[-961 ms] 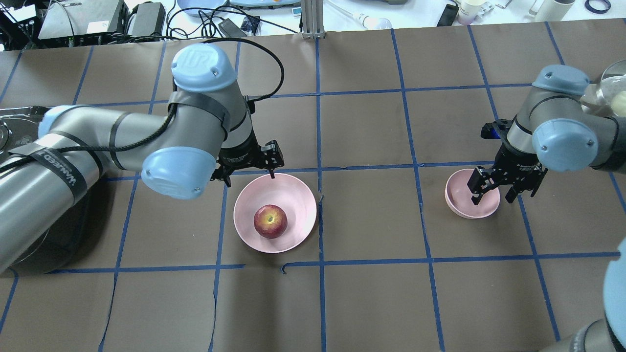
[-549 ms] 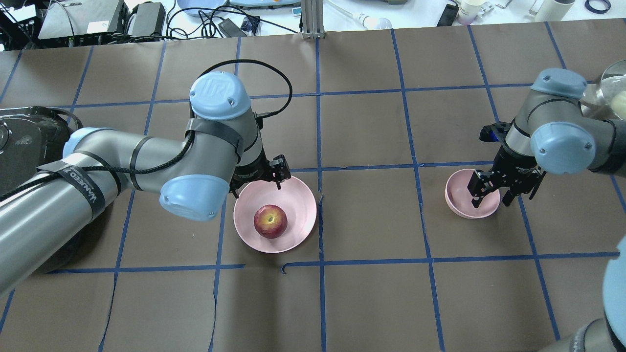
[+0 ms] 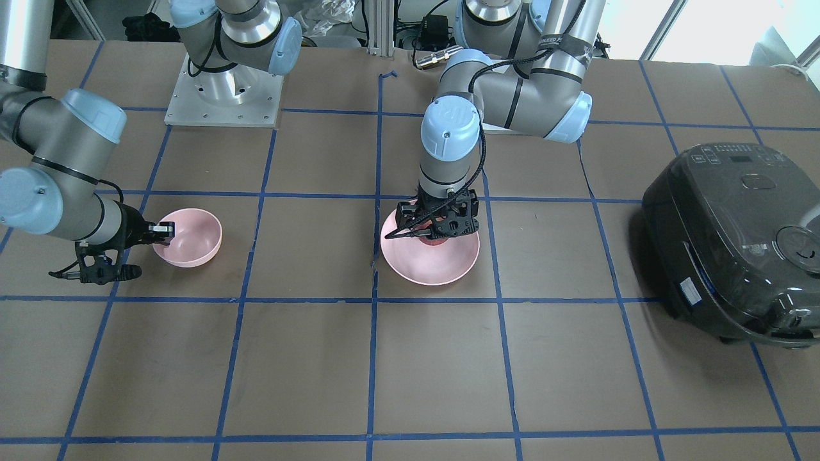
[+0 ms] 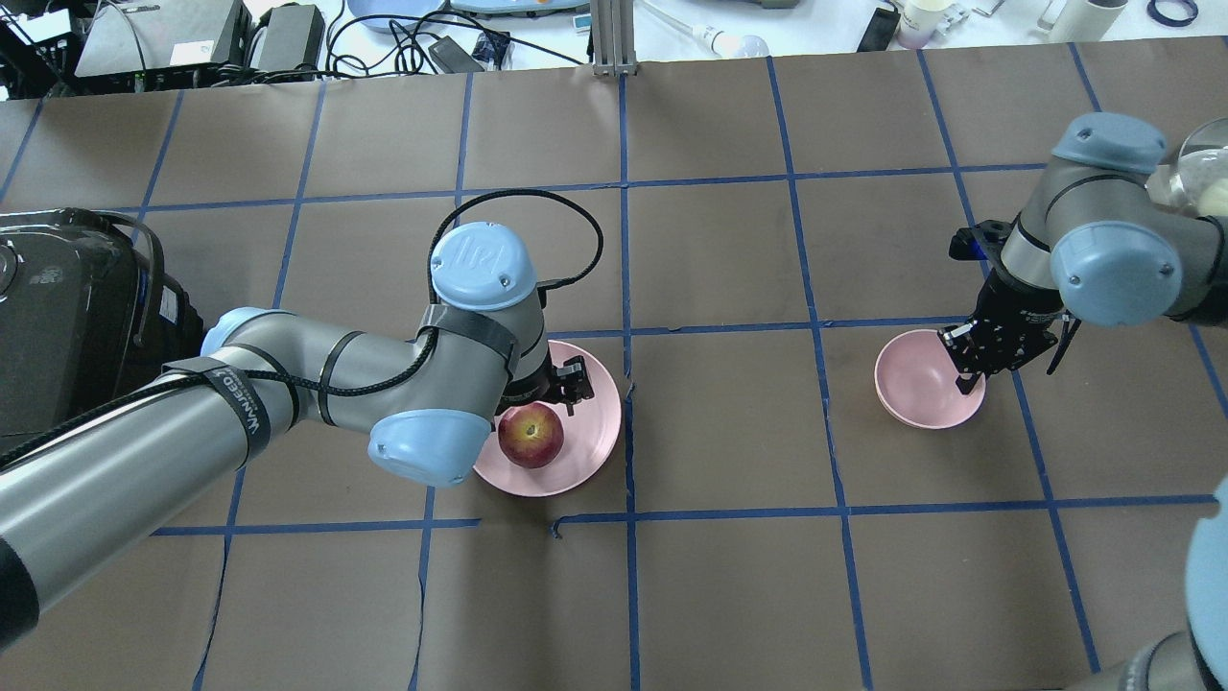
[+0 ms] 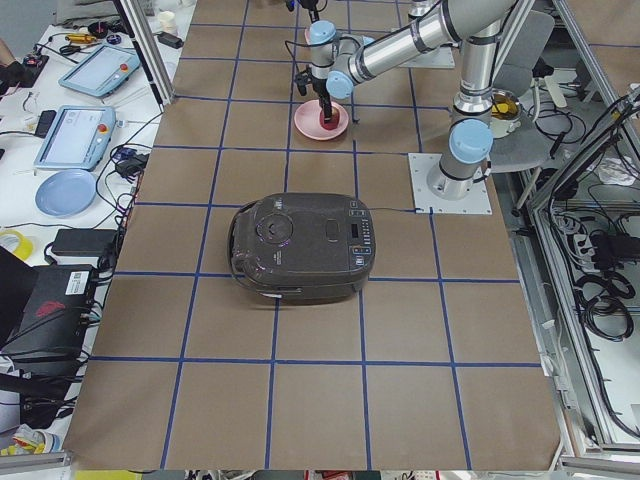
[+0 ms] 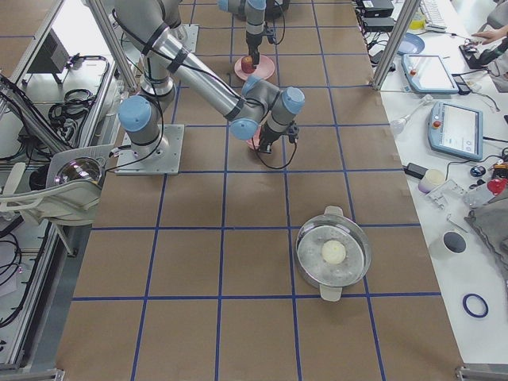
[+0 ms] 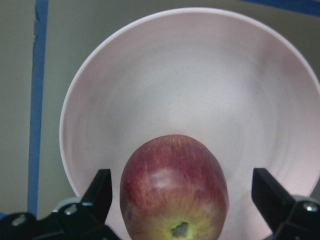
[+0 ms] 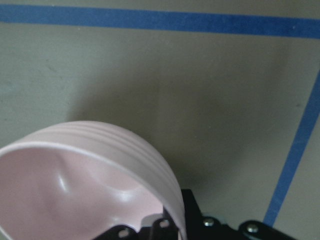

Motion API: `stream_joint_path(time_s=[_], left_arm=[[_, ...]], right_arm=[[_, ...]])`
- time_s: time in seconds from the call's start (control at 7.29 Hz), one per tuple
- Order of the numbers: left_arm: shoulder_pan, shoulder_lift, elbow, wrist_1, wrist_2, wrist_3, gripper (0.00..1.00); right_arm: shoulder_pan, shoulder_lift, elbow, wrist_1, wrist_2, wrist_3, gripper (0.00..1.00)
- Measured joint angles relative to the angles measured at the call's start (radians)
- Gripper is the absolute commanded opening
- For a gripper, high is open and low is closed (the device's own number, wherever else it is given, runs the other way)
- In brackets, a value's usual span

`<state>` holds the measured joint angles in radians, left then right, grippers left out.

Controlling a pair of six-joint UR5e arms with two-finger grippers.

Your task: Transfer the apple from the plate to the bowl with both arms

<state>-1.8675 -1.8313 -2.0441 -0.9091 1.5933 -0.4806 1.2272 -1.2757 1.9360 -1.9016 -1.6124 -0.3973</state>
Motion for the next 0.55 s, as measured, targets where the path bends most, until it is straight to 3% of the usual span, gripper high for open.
stream_joint_path(time_s=[0.27, 0.55], left_arm=[[0.0, -0.018, -0.002, 0.0, -0.001, 0.028, 1.0], [0.0, -0.03, 0.001, -0.005, -0.001, 0.041, 0.46]], right_arm=[[0.004, -0.014, -0.046, 0.101, 0.102, 0.029, 0.0], [0.062, -0.014, -0.056, 0.136, 0.2, 0.15, 0.0]])
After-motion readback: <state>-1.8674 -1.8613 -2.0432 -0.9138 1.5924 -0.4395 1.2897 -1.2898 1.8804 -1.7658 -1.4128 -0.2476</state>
